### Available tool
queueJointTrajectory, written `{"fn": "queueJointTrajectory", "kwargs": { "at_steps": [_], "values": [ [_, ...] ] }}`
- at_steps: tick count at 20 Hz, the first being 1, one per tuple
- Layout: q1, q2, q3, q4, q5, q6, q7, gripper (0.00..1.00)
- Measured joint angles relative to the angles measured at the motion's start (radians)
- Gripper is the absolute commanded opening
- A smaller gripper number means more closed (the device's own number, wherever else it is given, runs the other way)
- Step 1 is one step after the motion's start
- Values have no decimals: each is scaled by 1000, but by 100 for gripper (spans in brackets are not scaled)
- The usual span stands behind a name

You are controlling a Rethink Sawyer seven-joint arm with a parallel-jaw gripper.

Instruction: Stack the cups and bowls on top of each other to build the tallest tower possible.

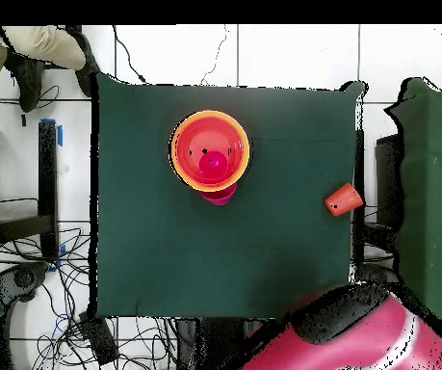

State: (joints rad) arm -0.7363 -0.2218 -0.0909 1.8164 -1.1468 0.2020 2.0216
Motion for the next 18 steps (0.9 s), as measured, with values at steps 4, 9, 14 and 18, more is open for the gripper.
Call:
{"fn": "queueJointTrajectory", "kwargs": {
  "at_steps": [4, 9, 14, 18],
  "values": [
    [-160, -2, 130, 0, 6, 135, -142, 100],
    [-324, -10, 271, -4, 72, 389, -432, 100],
    [-373, -2, 330, -26, 104, 550, -576, 100],
    [-384, 9, 361, -45, 106, 649, -615, 100]
  ]
}}
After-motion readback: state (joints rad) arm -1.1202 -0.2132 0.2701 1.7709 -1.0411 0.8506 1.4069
